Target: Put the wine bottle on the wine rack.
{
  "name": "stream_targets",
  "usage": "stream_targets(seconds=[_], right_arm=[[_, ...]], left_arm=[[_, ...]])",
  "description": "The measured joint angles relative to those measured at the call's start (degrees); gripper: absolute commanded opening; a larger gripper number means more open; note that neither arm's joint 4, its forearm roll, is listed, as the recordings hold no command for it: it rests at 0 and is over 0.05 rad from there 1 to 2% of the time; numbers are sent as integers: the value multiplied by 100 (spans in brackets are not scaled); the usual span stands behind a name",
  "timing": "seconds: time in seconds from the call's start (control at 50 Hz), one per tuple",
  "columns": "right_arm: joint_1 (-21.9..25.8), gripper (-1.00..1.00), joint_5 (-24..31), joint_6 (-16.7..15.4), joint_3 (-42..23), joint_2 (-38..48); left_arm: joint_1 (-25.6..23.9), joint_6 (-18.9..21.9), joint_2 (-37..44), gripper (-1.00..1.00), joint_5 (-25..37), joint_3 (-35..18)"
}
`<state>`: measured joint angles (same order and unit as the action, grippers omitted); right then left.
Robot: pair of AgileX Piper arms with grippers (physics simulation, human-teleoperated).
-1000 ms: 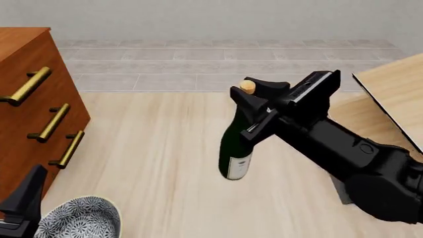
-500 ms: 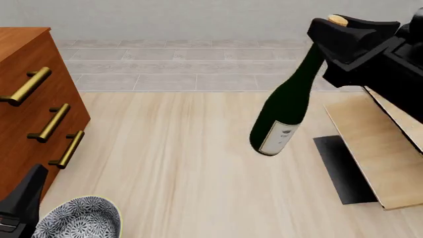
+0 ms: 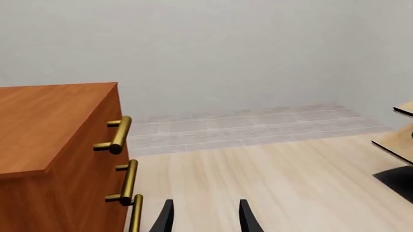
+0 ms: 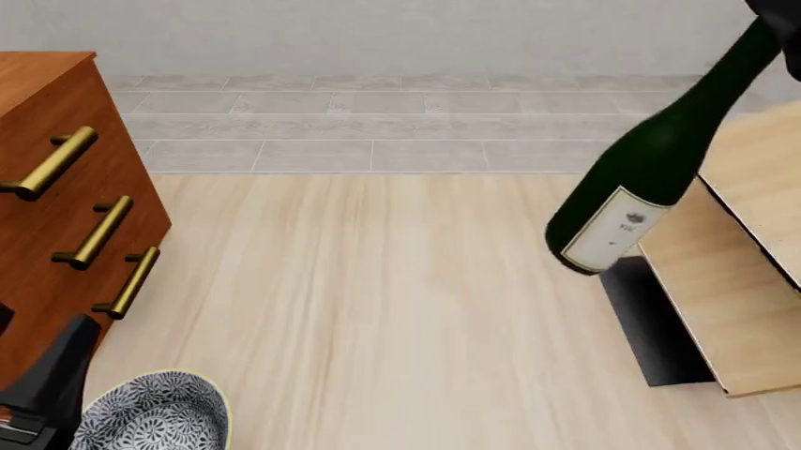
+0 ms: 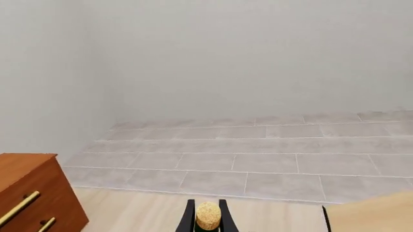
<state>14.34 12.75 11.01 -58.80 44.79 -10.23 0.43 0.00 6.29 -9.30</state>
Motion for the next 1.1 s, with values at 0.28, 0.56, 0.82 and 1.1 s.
stream_targets(seconds=[0.28,0.56,0.82,1.1], right_arm=[[-792,-100,540,429,-371,-79],[-1469,-100,898,664,-610,-82],[-1991,-100,1225,737,-930,-52],[-2504,-100,1621,676,-1330,-10]], left_arm=[[-84,-64,0,100,-4,-37],[-135,-114,0,100,-25,-40],[-170,-112,0,100,-27,-46],[-221,-121,0,100,-23,-44]])
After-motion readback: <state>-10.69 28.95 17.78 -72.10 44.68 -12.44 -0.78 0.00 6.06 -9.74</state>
